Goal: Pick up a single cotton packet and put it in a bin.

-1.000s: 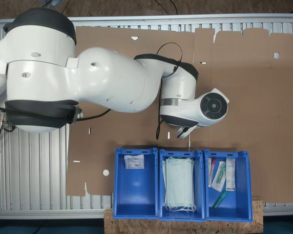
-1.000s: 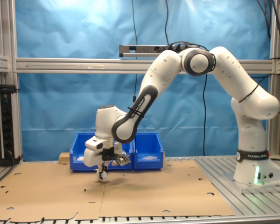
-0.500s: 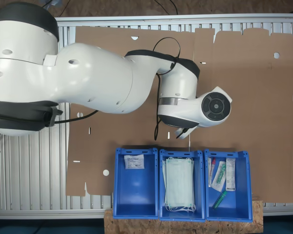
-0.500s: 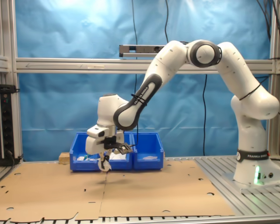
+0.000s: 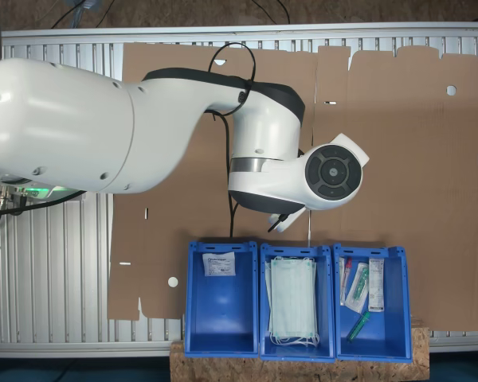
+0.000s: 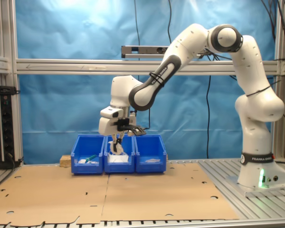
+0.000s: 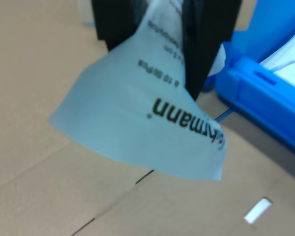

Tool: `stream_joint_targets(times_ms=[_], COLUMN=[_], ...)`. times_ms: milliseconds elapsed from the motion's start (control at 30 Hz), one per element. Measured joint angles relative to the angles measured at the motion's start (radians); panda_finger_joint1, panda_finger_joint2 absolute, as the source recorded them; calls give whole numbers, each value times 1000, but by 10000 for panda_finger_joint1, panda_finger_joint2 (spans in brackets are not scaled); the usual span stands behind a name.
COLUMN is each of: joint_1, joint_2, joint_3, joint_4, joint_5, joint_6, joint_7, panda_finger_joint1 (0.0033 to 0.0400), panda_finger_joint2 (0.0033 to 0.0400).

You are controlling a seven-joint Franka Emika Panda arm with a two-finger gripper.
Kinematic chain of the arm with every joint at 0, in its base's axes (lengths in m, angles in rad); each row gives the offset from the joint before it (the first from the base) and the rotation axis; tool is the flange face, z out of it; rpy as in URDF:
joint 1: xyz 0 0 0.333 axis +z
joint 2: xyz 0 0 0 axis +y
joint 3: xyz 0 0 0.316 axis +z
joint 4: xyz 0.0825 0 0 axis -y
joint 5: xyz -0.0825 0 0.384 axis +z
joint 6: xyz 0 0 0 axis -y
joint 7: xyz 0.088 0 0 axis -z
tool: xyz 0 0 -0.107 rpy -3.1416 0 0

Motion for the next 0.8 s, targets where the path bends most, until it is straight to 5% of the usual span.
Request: stream_joint_targets(times_ms=[800], joint_1=[0], joint_2=[-282], joint_3=[-116], joint_4=[-221], joint_5=[-263], joint_6=[-54], joint_7=[0], panda_finger_joint1=[56], panda_finger_joint2=[56])
